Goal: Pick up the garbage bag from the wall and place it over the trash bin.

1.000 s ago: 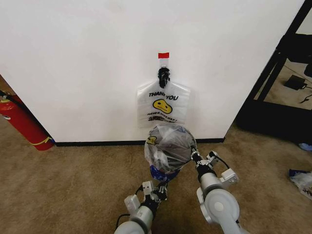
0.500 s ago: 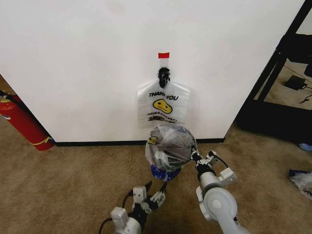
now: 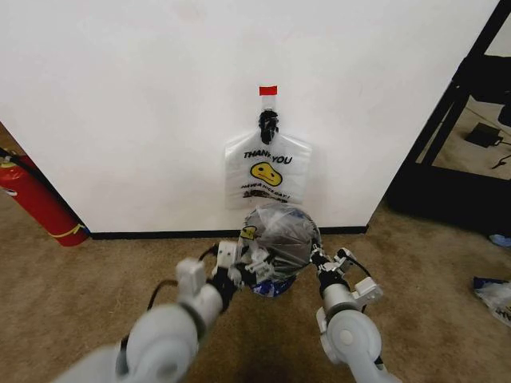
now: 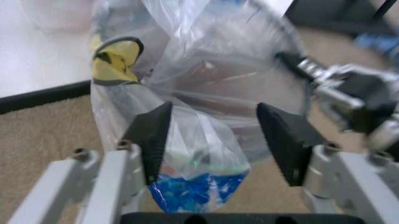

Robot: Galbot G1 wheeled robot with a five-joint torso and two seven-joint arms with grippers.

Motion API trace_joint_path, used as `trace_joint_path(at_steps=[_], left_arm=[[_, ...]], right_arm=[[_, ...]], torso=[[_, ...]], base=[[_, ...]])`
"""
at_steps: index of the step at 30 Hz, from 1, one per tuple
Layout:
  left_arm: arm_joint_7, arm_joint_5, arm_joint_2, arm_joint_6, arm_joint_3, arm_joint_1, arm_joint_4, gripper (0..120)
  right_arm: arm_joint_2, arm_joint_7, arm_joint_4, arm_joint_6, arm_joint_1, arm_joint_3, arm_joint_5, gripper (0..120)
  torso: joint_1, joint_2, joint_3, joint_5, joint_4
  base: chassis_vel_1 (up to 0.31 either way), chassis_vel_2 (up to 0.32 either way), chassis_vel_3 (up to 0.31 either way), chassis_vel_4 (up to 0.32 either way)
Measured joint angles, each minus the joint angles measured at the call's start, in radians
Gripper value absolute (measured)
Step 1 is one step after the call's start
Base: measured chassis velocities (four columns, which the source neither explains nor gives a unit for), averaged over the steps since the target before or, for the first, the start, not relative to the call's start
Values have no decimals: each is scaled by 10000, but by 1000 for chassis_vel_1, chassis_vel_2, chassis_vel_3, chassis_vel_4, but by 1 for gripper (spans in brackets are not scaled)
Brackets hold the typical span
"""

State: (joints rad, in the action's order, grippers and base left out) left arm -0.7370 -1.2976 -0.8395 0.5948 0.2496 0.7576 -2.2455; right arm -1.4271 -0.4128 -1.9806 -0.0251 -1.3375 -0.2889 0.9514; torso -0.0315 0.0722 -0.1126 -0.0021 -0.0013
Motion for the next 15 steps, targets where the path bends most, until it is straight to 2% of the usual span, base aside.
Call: trace_joint_path(at_steps=[2, 4, 5, 7, 15], left_arm=[[-406, -319, -234, 294, 842, -1062, 533, 45], [-518, -365, -299, 374, 1079, -1336, 679, 43], [-855, -496, -502, 599, 1650, -2065, 1057, 37], [-1200, -714, -716, 789, 2206, -2779, 1435, 29], [-1533, -866, -1296, 926, 3343, -4409, 2558, 1]], right_arm=[[-5, 27, 58, 30, 35, 16, -104, 1], [-5, 29, 68, 35, 38, 17, -119, 1], [0, 55, 93, 49, 43, 17, -177, 1], [-4, 99, 98, 69, 22, 15, -241, 1], [-21, 163, 19, 109, -124, -40, -314, 1]], torso=[[-1, 0, 0, 3, -5], [-1, 0, 0, 3, -4], [-1, 0, 0, 1, -5], [-1, 0, 1, 5, -4], [0, 0, 1, 4, -3]], base=[[0, 0, 0, 0], [0, 0, 0, 0], [0, 0, 0, 0], [0, 0, 0, 0], [0, 0, 0, 0]])
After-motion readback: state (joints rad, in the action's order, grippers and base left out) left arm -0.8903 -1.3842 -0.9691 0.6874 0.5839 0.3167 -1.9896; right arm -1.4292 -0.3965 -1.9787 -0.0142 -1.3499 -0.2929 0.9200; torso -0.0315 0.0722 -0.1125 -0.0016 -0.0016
